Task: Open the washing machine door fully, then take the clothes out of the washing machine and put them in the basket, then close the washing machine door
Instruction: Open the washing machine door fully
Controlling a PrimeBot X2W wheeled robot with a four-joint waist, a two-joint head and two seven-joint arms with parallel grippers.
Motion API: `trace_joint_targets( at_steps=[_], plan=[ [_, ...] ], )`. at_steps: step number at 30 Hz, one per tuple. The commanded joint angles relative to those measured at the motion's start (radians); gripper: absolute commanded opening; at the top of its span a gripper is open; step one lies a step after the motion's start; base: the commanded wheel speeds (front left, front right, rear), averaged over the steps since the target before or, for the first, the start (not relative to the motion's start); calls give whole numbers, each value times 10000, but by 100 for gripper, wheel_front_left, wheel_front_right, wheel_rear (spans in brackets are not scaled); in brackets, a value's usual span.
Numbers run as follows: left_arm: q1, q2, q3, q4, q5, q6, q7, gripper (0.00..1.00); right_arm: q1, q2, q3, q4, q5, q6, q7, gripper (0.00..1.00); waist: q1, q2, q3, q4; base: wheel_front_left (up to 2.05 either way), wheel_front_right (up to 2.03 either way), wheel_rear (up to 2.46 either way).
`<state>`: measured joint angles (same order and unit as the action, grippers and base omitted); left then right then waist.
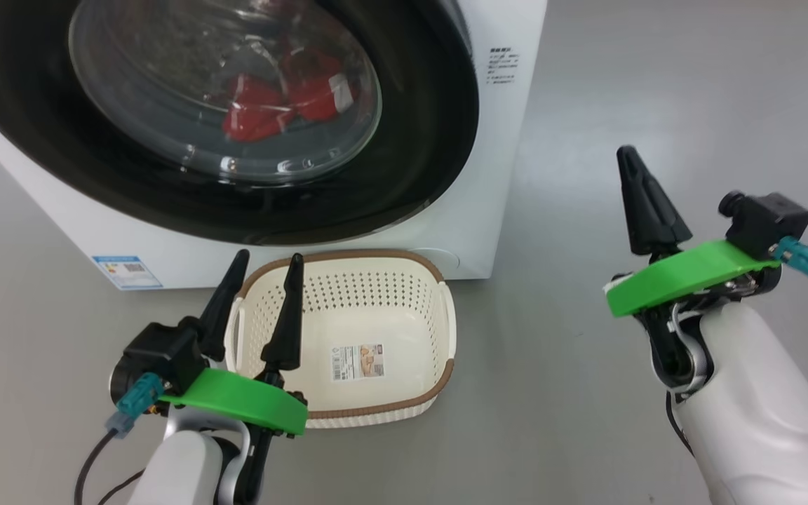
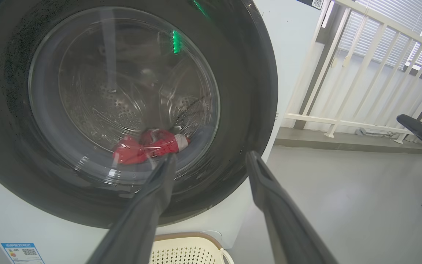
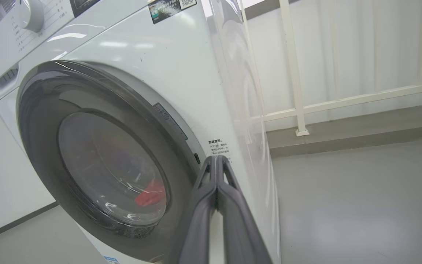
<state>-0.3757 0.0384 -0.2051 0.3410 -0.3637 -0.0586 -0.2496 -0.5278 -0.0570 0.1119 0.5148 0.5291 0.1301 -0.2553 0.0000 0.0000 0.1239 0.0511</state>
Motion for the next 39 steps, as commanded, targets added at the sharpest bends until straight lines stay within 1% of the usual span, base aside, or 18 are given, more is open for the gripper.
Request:
trace_joint_targets(
  at_steps=[1,9,12,17,18,23,29,36,39],
  plan=[
    [-322,118,234,-302,-2,102,-122,100,-413,68,172,-195,211,6,-65,0,0,0,248,209,0,0,0],
    [-423,118,48,-775,138,197,-122,100,-1431,68,213,64,2203,6,66,0,0,0,948,481,0,0,0],
    [-493,118,-111,-1003,154,221,-122,100,-1788,34,306,-65,3094,6,458,0,0,0,1286,577,0,0,0],
    [-662,118,-326,-1374,188,282,-108,100,-2346,-273,419,-388,4738,6,1115,0,0,0,1854,676,0,0,0],
    [-726,135,-362,-1472,242,337,-67,100,-2568,-313,392,-440,5418,6,1363,0,0,0,2040,691,0,0,0],
    [-832,153,-416,-1759,270,398,-41,100,-3144,-272,166,-522,7379,6,2255,0,0,0,2453,752,0,0,0],
    [-1011,201,-505,-1957,316,417,-6,100,-3806,-224,-298,-299,9642,6,3953,0,0,0,2890,909,0,0,0],
    [-1156,203,-738,-2050,387,431,19,100,-4655,-384,-785,104,11311,6,5886,0,0,0,3389,1136,0,0,0],
    [-1196,202,-807,-2063,420,435,14,100,-4864,-505,-883,229,11490,6,6186,0,0,0,3507,1210,0,0,0]
  ],
)
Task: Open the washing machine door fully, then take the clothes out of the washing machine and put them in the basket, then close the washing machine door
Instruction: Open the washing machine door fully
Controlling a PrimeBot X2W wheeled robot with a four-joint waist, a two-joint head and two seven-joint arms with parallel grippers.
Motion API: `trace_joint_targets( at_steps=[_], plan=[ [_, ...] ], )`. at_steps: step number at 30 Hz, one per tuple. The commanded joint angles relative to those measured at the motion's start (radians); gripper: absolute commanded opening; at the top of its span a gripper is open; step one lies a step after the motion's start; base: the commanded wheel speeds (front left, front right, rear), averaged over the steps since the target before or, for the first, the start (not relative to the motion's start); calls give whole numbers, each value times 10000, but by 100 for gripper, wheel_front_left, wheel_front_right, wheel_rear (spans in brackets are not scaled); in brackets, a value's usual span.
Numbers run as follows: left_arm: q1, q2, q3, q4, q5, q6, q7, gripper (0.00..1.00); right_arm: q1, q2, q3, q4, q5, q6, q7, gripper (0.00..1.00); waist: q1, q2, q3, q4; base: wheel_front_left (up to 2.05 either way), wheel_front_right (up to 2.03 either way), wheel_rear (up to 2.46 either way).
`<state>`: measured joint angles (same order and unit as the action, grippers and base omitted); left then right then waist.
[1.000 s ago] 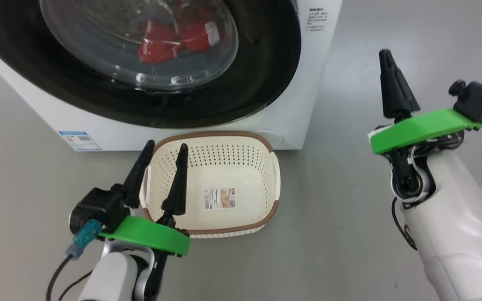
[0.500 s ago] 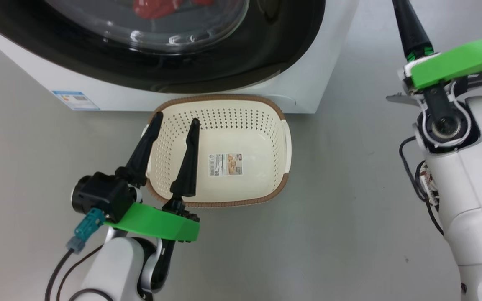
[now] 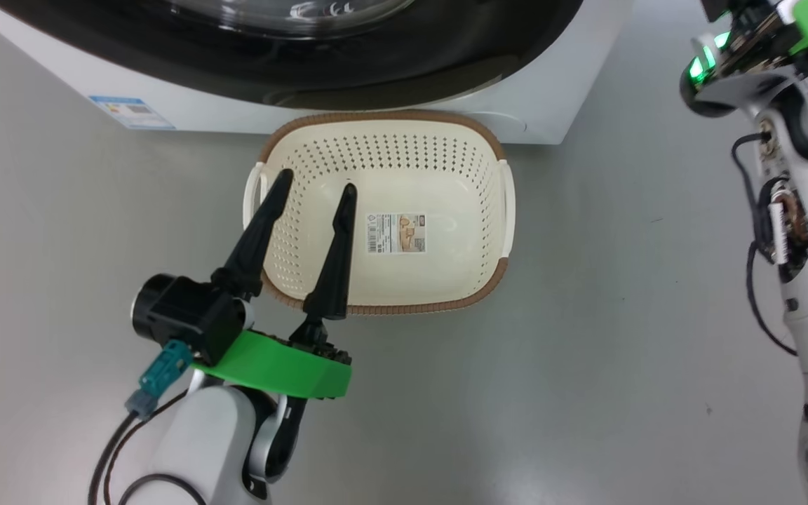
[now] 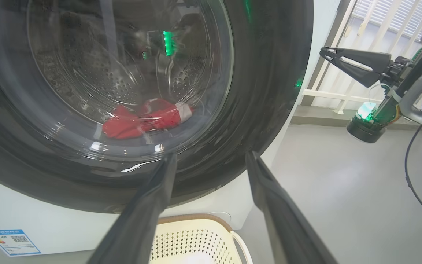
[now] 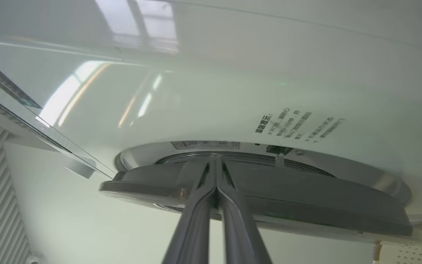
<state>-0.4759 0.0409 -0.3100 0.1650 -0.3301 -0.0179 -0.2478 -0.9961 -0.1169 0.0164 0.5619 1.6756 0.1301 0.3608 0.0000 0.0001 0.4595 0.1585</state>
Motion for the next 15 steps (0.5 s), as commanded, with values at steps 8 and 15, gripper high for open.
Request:
trace_joint_targets(
  at_steps=[8,15],
  plan=[
    [-349,150,-46,-349,71,64,-42,100,-872,-122,28,330,500,6,1173,0,0,-1,528,366,0,0,0],
    [-375,129,-210,-249,-48,135,-86,100,-1362,-128,111,681,532,6,1575,0,0,-1,781,471,0,0,0]
  ],
)
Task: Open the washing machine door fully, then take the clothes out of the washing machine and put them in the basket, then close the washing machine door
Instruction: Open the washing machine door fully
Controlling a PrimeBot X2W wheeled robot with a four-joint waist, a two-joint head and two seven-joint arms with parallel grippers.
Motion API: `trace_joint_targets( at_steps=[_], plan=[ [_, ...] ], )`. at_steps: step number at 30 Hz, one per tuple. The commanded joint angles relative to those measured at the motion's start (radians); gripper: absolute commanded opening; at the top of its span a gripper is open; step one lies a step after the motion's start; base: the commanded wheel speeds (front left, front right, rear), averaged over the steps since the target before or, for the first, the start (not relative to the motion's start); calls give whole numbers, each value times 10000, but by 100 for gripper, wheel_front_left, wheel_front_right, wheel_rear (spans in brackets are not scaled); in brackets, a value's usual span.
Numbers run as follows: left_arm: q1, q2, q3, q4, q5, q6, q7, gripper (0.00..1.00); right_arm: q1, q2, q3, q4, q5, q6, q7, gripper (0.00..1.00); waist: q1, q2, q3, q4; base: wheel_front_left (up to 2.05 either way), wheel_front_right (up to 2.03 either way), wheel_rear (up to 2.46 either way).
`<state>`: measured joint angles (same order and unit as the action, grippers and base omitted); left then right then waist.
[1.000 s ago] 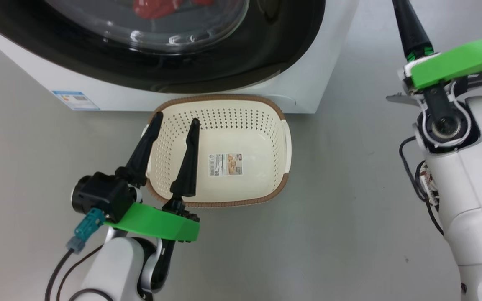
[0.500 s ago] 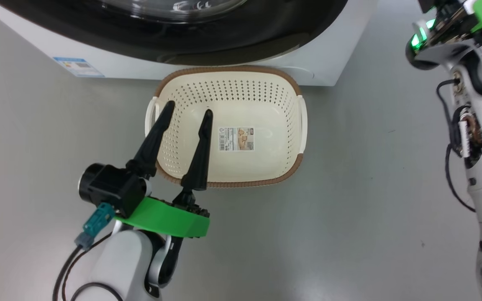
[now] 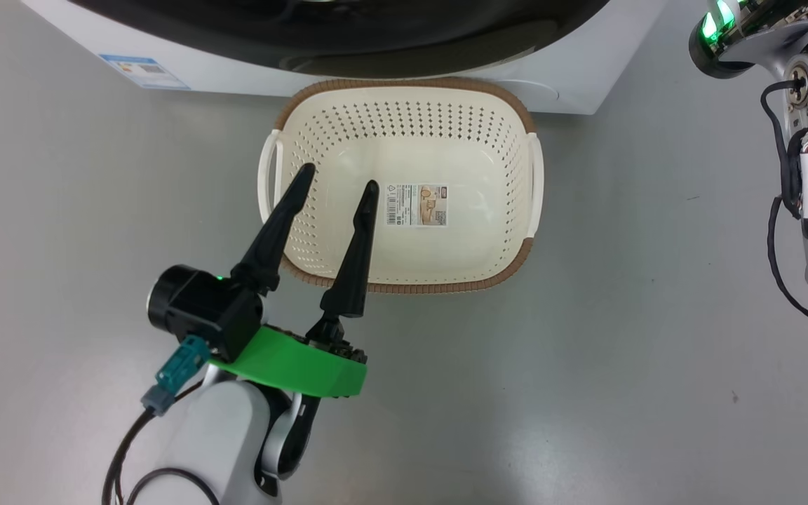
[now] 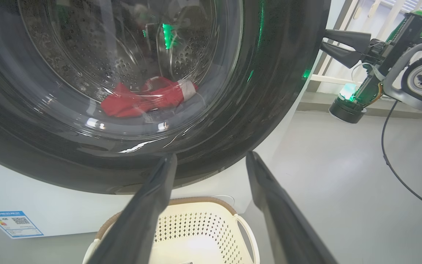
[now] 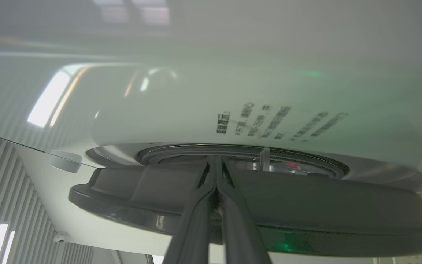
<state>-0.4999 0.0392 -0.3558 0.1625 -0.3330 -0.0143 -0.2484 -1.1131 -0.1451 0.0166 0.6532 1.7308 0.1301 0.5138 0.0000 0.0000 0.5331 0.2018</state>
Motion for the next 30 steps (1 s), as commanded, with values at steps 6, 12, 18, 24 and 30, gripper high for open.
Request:
trace_joint_targets(
  at_steps=[6,12,18,24,30],
  plan=[
    [-229,132,140,-120,-121,130,-109,100,-584,158,130,102,70,6,389,0,0,0,185,164,0,0,0],
    [-323,122,47,47,-257,134,-126,100,-906,15,396,523,-77,6,825,0,0,0,215,343,0,0,0],
    [-328,116,127,-3,-315,169,-131,100,-1238,8,772,1018,-205,6,1338,0,0,0,250,359,0,0,0],
    [-314,113,236,51,-250,172,-132,100,-1129,134,817,831,-58,6,1690,0,0,0,157,238,0,0,0],
    [-316,113,335,125,-178,173,-132,100,-800,203,853,561,10,6,1920,0,0,0,-16,177,0,0,0]
  ],
)
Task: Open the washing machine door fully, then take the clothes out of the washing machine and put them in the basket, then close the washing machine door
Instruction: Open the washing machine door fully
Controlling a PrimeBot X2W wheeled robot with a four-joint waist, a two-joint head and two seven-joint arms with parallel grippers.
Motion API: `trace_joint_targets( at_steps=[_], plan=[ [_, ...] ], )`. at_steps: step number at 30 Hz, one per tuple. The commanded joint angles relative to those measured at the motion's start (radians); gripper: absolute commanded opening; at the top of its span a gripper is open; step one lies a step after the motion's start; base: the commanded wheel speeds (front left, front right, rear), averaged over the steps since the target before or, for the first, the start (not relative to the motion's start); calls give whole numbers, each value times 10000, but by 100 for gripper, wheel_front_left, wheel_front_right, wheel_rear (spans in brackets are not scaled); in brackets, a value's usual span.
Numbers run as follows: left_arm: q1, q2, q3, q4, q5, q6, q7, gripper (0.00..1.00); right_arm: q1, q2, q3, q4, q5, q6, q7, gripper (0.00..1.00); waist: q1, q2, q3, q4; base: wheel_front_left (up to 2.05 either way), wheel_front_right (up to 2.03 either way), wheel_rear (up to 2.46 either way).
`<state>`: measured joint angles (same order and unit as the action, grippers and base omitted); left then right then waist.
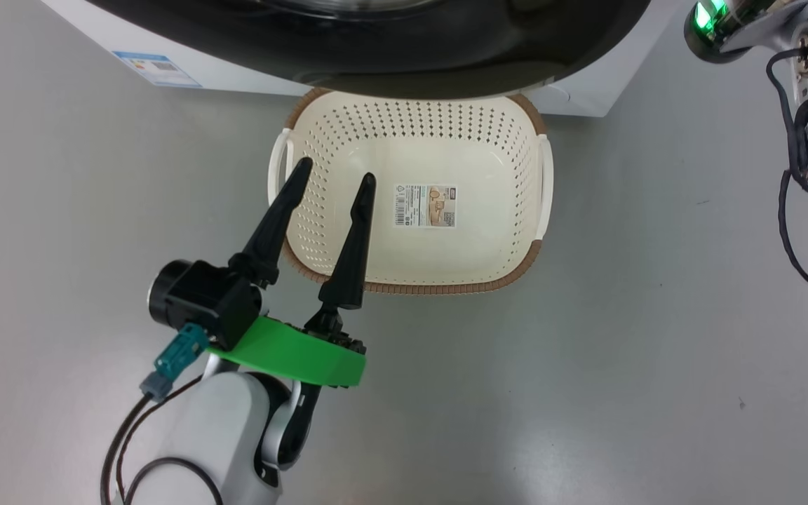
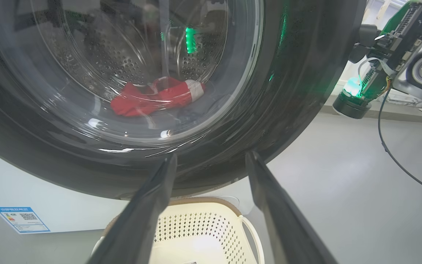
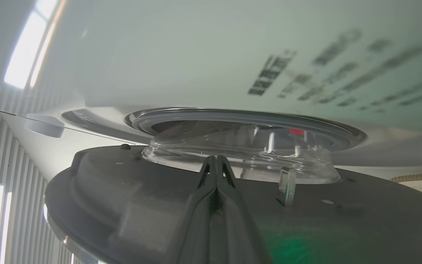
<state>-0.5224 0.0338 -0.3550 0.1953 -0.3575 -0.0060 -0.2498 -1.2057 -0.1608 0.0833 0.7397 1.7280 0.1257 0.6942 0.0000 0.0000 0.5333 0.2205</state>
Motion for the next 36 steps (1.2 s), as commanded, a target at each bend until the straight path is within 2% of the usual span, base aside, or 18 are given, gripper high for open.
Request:
trace_joint_targets(
  at_steps=[1,19,36],
  plan=[
    [-86,166,344,-196,82,91,-119,100,193,352,182,-344,43,50,140,0,0,0,-58,-2,0,0,0],
    [176,277,802,56,99,97,-120,100,1361,541,664,-778,-120,50,604,0,0,0,-722,-222,0,0,0],
    [763,264,1138,521,-139,150,-120,100,2677,909,1277,-635,-60,50,764,0,0,0,-1798,-708,0,0,0]
  ],
)
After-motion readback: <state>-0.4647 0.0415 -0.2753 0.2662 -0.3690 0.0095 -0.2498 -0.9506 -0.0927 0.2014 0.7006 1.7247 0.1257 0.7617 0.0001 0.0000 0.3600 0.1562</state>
